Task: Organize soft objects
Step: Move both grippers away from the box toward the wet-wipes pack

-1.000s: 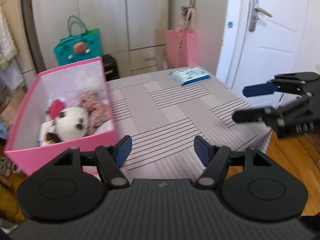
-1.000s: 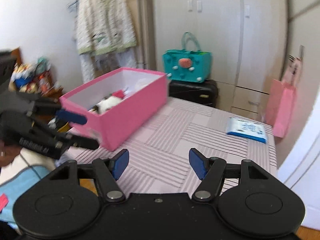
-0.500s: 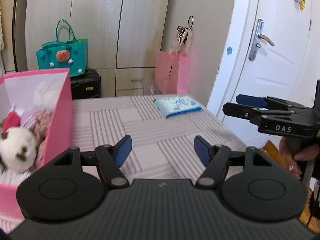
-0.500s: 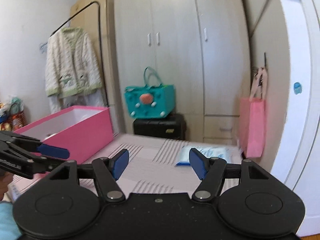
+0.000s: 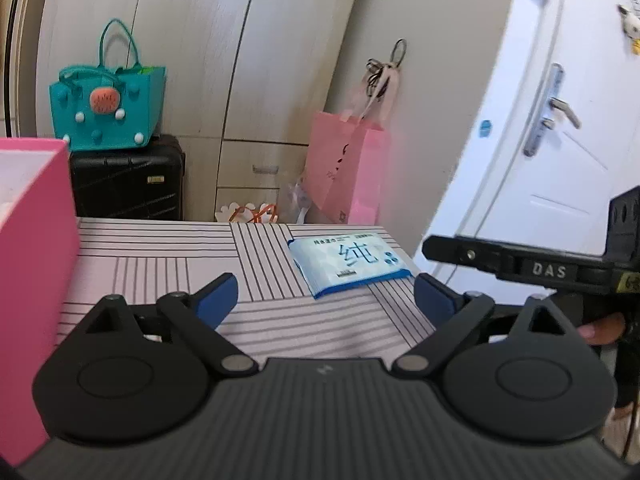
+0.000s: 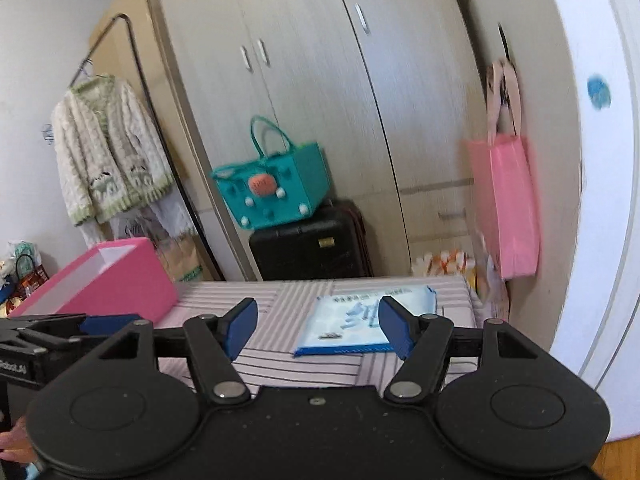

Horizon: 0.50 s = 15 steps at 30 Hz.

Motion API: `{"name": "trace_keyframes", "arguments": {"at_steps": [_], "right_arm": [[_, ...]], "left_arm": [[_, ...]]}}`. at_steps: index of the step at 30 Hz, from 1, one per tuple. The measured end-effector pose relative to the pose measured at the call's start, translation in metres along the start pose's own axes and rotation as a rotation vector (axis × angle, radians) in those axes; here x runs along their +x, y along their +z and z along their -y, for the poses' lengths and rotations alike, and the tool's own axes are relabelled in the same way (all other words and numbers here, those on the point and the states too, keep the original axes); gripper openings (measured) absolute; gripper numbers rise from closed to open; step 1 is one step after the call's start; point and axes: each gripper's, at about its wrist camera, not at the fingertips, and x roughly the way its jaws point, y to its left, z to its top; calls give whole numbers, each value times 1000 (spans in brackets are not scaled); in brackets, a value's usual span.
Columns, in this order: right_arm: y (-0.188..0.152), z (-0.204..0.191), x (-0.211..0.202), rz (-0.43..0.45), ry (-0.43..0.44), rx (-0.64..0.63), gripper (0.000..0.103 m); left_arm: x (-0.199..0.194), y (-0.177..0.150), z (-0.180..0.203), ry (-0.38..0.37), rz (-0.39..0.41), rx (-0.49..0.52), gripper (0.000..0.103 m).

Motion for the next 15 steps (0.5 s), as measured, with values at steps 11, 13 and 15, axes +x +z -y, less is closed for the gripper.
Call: {"name": "trace_keyframes", "arguments": {"at_steps": [11,13,15], "right_arm": [[4,42,52,-115,-74,17,88],[1,46,56,-125,-68,16,87],[-2,49,60,-132,-48,38,85]], "left_arm": [[81,23,-10,13,-116,-124,98],[93,25,-14,-8,-161,-160,96],[105,26,-19,-35,-187,-213,88]]}}
